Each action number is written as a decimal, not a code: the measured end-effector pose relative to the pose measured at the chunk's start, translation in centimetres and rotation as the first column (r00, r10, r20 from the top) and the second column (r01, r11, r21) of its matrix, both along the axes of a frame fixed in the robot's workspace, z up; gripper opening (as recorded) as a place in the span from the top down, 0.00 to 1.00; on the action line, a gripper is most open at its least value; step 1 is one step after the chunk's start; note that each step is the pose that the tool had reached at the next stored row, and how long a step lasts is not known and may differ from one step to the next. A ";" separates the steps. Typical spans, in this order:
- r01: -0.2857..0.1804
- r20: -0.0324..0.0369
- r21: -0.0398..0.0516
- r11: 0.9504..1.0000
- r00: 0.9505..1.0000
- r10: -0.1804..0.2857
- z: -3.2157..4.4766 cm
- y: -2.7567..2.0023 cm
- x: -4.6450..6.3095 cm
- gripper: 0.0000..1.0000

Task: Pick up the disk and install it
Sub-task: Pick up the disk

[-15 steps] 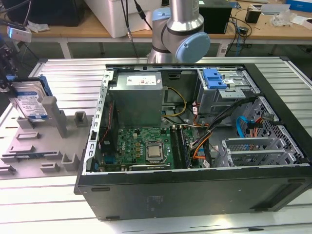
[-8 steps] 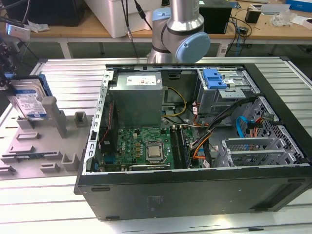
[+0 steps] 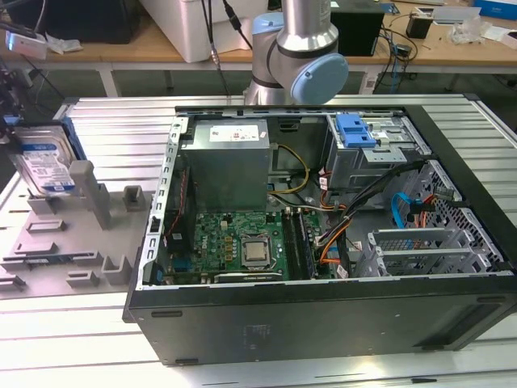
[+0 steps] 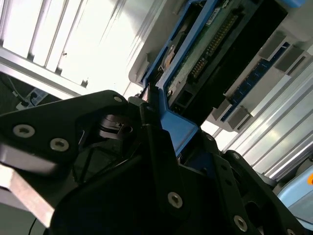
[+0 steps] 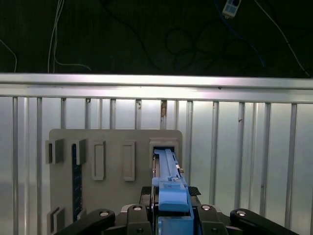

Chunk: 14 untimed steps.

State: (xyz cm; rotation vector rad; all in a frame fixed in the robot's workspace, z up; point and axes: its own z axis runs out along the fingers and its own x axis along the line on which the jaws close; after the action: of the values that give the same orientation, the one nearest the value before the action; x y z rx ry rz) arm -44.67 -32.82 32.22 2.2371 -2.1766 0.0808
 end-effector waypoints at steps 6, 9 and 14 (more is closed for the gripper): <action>0.000 0.000 -0.005 1.000 1.000 0.000 0.69 0.00 0.0 0.63; 0.000 0.000 -0.009 1.000 1.000 0.000 1.30 0.00 0.0 0.63; 0.000 0.000 -0.014 1.000 1.000 0.000 1.94 0.00 0.0 0.63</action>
State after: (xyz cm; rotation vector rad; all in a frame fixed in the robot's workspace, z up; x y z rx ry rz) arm -44.67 -32.82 34.16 2.2298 -2.1691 0.0958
